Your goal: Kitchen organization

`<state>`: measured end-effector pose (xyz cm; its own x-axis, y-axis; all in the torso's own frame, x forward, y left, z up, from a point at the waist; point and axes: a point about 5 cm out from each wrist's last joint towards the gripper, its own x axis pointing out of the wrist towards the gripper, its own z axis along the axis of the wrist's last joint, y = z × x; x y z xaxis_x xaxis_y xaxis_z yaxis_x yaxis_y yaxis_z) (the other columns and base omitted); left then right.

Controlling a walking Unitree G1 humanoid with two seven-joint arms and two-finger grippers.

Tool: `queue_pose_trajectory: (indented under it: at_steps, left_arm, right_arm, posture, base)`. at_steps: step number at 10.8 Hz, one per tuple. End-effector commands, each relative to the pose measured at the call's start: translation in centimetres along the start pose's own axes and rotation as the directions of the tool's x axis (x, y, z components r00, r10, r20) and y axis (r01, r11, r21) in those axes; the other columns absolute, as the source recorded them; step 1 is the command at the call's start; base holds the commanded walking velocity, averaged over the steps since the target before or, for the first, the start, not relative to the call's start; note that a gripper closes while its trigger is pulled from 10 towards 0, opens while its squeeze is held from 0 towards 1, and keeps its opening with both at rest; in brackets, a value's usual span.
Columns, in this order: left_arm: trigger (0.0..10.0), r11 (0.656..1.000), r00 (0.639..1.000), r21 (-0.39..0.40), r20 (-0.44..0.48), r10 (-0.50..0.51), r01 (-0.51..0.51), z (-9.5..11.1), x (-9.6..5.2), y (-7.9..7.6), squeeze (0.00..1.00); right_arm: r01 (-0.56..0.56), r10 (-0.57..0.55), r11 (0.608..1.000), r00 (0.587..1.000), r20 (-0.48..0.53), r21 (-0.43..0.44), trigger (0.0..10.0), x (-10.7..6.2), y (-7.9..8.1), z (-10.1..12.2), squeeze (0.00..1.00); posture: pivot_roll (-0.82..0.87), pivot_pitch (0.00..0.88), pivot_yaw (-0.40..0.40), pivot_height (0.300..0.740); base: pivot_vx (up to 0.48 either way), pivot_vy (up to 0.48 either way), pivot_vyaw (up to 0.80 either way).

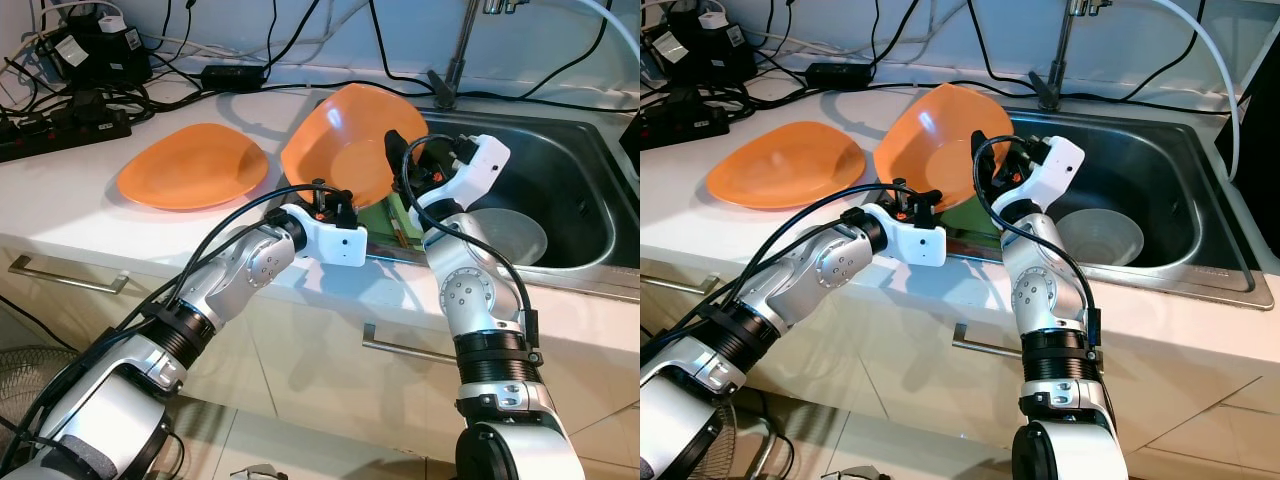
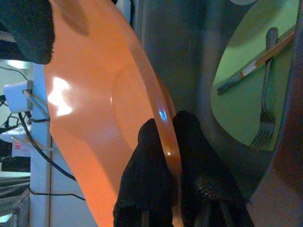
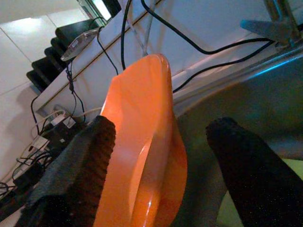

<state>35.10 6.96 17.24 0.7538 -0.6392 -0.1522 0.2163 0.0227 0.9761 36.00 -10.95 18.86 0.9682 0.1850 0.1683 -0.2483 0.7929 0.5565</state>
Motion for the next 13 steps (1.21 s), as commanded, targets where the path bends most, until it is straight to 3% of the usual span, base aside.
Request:
queue_pose_trajectory:
  at_steps: [1,8,9,10,13]
  left_arm:
    - [10.0,0.999,0.999,0.024,0.024,0.022,-0.023,0.43,-0.06,0.59,0.0]
    - [10.0,0.997,0.999,0.066,0.003,0.045,-0.045,0.21,0.1,0.82,0.0]
    - [10.0,0.997,0.999,0.063,-0.005,0.045,-0.045,0.08,0.07,0.84,0.05]
    - [10.0,0.997,0.999,0.061,-0.008,0.046,-0.045,0.02,0.06,0.86,1.0]
    - [10.0,0.997,0.999,0.056,-0.017,0.05,-0.048,-0.11,0.02,0.88,1.0]
  right_arm:
    - [-0.019,0.019,1.0,1.0,0.009,-0.002,0.0,0.36,0.5,0.33,0.0]
    - [-0.023,0.023,1.0,1.0,-0.009,0.004,0.0,0.32,0.36,0.07,0.0]
    - [-0.019,0.019,1.0,1.0,-0.008,0.011,0.0,0.33,0.28,0.12,0.0]
    - [-0.018,0.018,1.0,1.0,-0.006,0.013,0.0,0.35,0.25,0.18,0.0]
    - [0.0,0.0,0.999,1.0,-0.001,0.039,0.0,0.4,-0.07,0.32,0.0]
  posture:
    - [0.08,0.0,0.033,0.74]
    - [0.08,0.0,0.031,0.74]
    - [0.08,0.0,0.03,0.74]
    - [0.08,0.0,0.03,0.74]
    - [0.08,0.0,0.029,0.74]
  base:
    - [0.0,0.0,0.0]
    - [0.0,0.0,0.0]
    - [0.0,0.0,0.0]
    - [0.0,0.0,0.0]
    - [0.0,0.0,0.0]
